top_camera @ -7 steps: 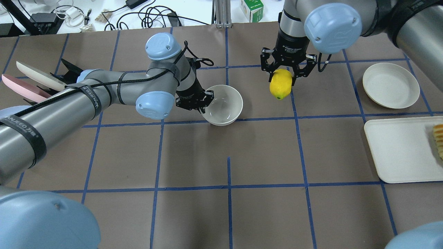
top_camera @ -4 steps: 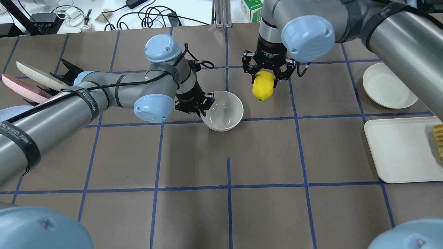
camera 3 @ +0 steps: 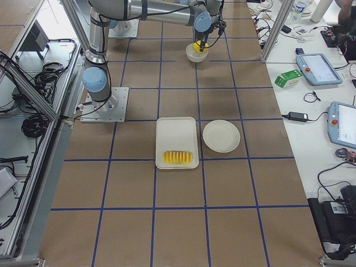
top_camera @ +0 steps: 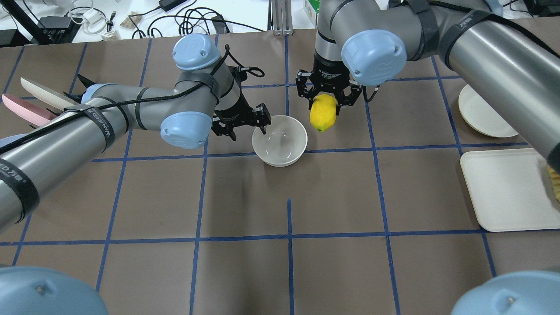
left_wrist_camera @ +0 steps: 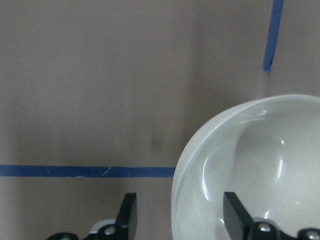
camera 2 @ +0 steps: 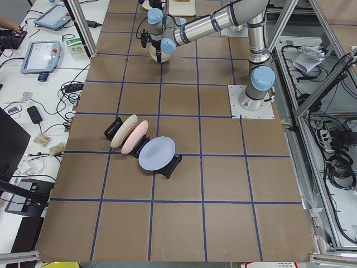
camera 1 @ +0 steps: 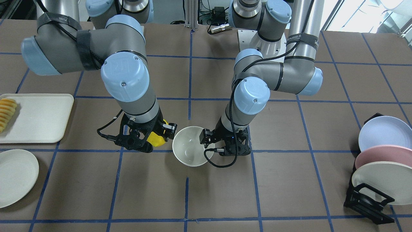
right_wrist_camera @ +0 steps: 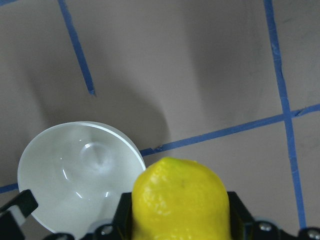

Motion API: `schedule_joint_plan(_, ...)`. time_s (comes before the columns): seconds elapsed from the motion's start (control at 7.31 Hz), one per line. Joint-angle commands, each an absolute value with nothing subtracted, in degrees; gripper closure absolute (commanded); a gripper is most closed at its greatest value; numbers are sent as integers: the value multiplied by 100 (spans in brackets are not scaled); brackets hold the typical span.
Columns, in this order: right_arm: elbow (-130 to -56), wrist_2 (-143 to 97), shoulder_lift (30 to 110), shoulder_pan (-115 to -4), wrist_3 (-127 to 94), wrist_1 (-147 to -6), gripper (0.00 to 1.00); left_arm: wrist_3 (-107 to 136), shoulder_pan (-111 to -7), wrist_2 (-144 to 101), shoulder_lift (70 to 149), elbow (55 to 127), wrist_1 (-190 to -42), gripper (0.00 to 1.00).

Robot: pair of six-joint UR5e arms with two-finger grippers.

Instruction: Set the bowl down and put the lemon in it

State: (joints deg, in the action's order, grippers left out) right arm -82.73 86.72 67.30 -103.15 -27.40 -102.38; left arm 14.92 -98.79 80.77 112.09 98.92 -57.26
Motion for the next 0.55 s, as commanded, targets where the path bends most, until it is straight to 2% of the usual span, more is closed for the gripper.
schedule_joint_plan(0.0,-8271,8675,6487,-10598,-2760,-10738,100,1066,-9520,8251,10681,9625,-6701,0)
schedule_joint_plan(0.41,-8297,8675,6005,-10959,-3050,-11247,100,1055,-9571,8921,9898,9571,-7189,0)
